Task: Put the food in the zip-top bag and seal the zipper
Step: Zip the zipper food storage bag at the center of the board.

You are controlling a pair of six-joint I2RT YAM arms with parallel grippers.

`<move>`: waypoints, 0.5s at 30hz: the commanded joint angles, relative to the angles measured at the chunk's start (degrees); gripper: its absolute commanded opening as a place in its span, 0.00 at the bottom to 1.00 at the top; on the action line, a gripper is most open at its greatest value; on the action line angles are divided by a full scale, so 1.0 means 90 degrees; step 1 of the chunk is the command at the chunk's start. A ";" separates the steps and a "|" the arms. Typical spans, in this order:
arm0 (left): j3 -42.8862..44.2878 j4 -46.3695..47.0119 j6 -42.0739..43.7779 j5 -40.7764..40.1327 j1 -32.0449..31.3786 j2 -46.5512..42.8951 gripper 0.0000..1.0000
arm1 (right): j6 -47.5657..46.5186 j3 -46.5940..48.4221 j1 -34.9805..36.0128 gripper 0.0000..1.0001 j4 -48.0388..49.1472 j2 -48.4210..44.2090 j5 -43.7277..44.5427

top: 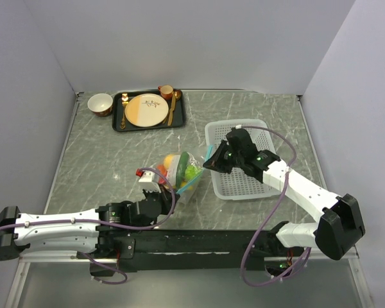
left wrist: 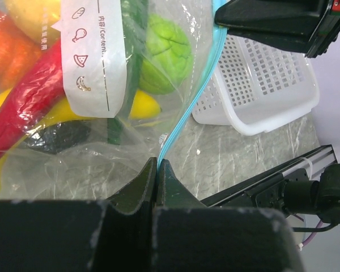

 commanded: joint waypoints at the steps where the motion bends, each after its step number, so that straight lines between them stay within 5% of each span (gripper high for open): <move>1: -0.0048 -0.0514 -0.0123 -0.0123 -0.0091 -0.0132 0.01 | -0.0268 0.0367 -0.0315 0.05 0.0166 0.0039 0.0618; 15: 0.0001 -0.0690 -0.0270 -0.0182 -0.0169 -0.0132 0.01 | -0.0873 0.0874 -0.0803 0.05 -0.0097 0.0205 0.0765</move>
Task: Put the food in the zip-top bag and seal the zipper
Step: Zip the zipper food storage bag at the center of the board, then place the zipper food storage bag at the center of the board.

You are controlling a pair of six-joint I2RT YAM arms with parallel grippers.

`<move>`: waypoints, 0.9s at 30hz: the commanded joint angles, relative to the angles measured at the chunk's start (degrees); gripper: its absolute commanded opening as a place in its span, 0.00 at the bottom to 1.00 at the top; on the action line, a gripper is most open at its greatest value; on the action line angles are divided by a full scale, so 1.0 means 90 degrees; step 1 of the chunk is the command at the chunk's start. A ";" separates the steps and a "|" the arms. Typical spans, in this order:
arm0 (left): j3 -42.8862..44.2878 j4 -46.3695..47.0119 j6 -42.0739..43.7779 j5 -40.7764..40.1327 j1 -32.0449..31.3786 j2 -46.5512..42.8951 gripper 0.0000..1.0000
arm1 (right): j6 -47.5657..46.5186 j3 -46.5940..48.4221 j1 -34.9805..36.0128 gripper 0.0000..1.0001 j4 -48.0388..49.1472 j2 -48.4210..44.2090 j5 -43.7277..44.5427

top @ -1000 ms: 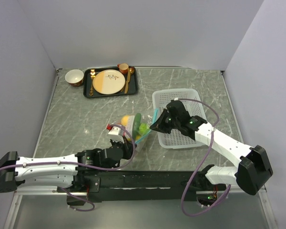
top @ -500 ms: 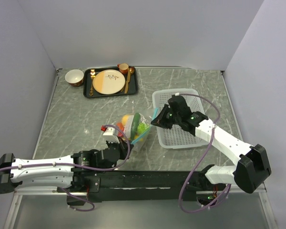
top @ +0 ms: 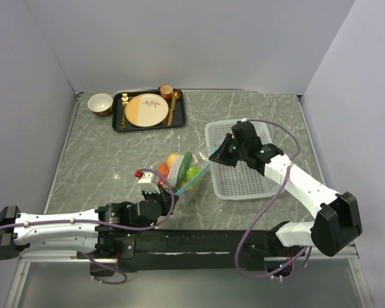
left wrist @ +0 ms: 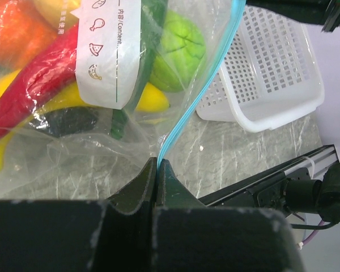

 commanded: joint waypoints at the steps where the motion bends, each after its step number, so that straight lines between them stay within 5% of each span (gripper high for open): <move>1: 0.0011 -0.0440 0.0000 -0.0112 -0.0080 -0.0091 0.01 | -0.0495 0.0600 -0.0328 0.05 0.0073 0.0030 0.0743; 27: -0.0058 -0.0714 -0.0176 -0.0199 -0.0138 -0.0286 0.01 | -0.1091 0.1148 -0.1031 0.07 -0.0045 0.0498 0.0675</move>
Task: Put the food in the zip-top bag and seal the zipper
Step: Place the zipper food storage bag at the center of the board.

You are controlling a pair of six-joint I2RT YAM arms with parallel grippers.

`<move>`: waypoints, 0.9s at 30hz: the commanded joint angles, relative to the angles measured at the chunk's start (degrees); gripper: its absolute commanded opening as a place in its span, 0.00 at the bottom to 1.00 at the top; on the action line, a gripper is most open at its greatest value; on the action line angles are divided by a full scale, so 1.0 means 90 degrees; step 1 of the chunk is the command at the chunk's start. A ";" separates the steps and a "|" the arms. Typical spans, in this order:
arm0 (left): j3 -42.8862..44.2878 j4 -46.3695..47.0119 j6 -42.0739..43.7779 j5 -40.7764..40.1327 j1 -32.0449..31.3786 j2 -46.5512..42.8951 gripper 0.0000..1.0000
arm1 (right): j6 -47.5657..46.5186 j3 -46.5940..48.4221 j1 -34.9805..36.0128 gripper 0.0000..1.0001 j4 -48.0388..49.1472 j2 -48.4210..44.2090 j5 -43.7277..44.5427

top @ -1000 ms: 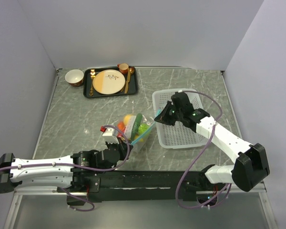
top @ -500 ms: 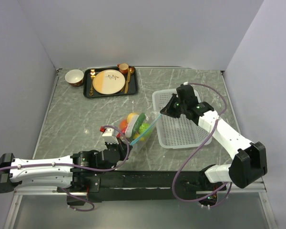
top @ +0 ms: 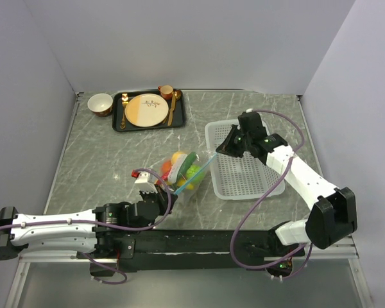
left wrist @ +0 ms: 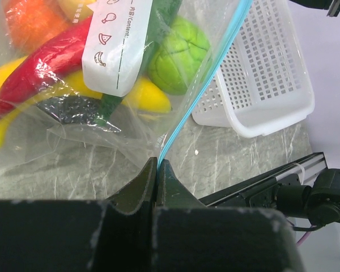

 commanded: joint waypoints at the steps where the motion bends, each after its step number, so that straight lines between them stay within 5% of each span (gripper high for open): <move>1: -0.0060 -0.0546 0.0069 -0.0051 -0.0097 -0.0092 0.01 | -0.0302 0.0385 -0.0380 0.07 0.0533 0.0098 0.0644; 7: 0.0086 -0.0302 0.0342 0.0007 -0.0097 0.0093 0.02 | -0.0468 0.0268 -0.0380 0.11 0.0719 0.0118 0.0292; 8: 0.0154 -0.0263 0.0401 0.0017 -0.0106 0.0152 0.07 | -0.0507 0.0219 -0.0380 0.12 0.0758 0.0118 0.0214; 12: 0.0505 -0.0097 0.0869 0.0086 -0.0107 0.0211 0.55 | -0.0828 0.0160 -0.0371 0.24 0.0826 0.0225 -0.0235; 16: 0.0848 -0.0349 0.1143 -0.0197 -0.0107 0.0055 0.68 | -0.0966 0.0014 -0.0380 0.45 0.0856 0.0128 -0.0198; 18: 0.0965 -0.0506 0.1153 -0.0430 -0.0107 -0.0159 0.71 | -0.1044 -0.0035 -0.0390 0.72 0.0856 -0.0096 0.0075; 20: 0.0994 -0.0768 0.1105 -0.0616 -0.0107 -0.0422 0.73 | -0.1054 -0.0045 -0.0409 0.84 0.0768 -0.0272 0.0484; 27: 0.1101 -0.1998 0.0207 -0.1584 -0.0058 -0.0971 0.96 | -0.0966 -0.0103 -0.0809 0.87 0.0105 -0.0858 0.1414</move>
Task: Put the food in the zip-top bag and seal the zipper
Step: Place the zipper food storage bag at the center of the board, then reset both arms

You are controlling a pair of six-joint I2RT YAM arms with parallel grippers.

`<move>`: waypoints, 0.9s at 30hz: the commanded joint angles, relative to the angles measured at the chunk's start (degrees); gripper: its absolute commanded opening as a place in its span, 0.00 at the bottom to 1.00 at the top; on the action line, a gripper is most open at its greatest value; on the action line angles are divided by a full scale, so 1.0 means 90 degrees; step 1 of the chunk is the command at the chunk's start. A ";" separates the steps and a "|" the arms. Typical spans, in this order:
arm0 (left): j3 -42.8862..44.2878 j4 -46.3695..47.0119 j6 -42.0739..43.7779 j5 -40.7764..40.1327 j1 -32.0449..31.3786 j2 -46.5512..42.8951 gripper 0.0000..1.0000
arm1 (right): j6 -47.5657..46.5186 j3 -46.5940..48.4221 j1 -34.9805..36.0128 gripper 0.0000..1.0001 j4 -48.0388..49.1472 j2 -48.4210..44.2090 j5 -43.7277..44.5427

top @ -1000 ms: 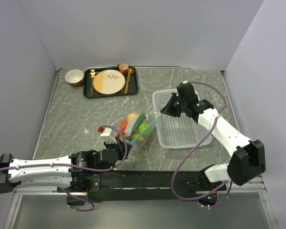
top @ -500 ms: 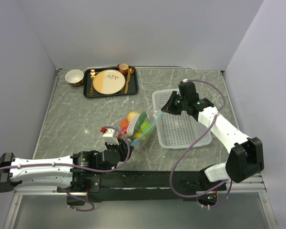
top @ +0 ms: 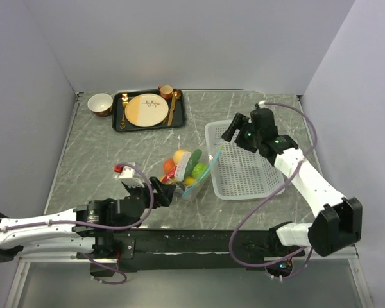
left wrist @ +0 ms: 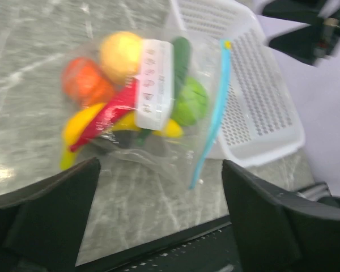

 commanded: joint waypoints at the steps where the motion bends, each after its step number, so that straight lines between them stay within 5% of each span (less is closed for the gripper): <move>1: 0.0364 -0.1036 -0.0631 -0.0729 0.0126 -0.0130 0.97 | -0.0048 -0.0125 -0.0404 0.87 -0.0338 -0.0465 0.0761; 6: 0.0608 -0.0795 0.0137 0.0342 0.1160 0.0123 0.99 | -0.0272 -0.0379 -0.0902 0.87 -0.0416 -0.0622 0.0644; 17: 0.1194 0.0836 0.2014 0.5068 0.5652 0.2055 0.99 | -0.0878 -0.0526 -0.1732 0.89 -0.0739 -0.0836 0.1054; 27: 0.1106 0.1433 0.2434 0.4319 0.6114 0.1618 0.99 | -0.0986 -0.1170 -0.2456 0.96 0.0255 -0.1149 0.1591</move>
